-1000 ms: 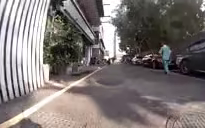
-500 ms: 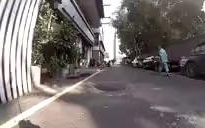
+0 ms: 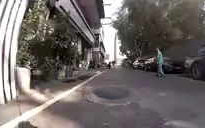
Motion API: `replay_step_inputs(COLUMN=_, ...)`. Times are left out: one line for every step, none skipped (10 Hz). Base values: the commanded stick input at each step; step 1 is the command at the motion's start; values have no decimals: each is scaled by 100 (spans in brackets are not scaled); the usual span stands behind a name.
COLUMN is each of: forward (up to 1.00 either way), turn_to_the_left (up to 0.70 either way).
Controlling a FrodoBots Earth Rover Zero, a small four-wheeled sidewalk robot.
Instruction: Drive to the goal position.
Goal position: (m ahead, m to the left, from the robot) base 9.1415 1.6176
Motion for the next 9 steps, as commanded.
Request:
replay_step_inputs(forward=70, turn_to_the_left=-11)
replay_step_inputs(forward=70, turn_to_the_left=-10)
replay_step_inputs(forward=70, turn_to_the_left=-4)
replay_step_inputs(forward=70, turn_to_the_left=0)
replay_step_inputs(forward=70, turn_to_the_left=0)
replay_step_inputs(forward=70, turn_to_the_left=0)
replay_step_inputs(forward=70, turn_to_the_left=0)
replay_step_inputs(forward=70, turn_to_the_left=0)
replay_step_inputs(forward=70, turn_to_the_left=0)
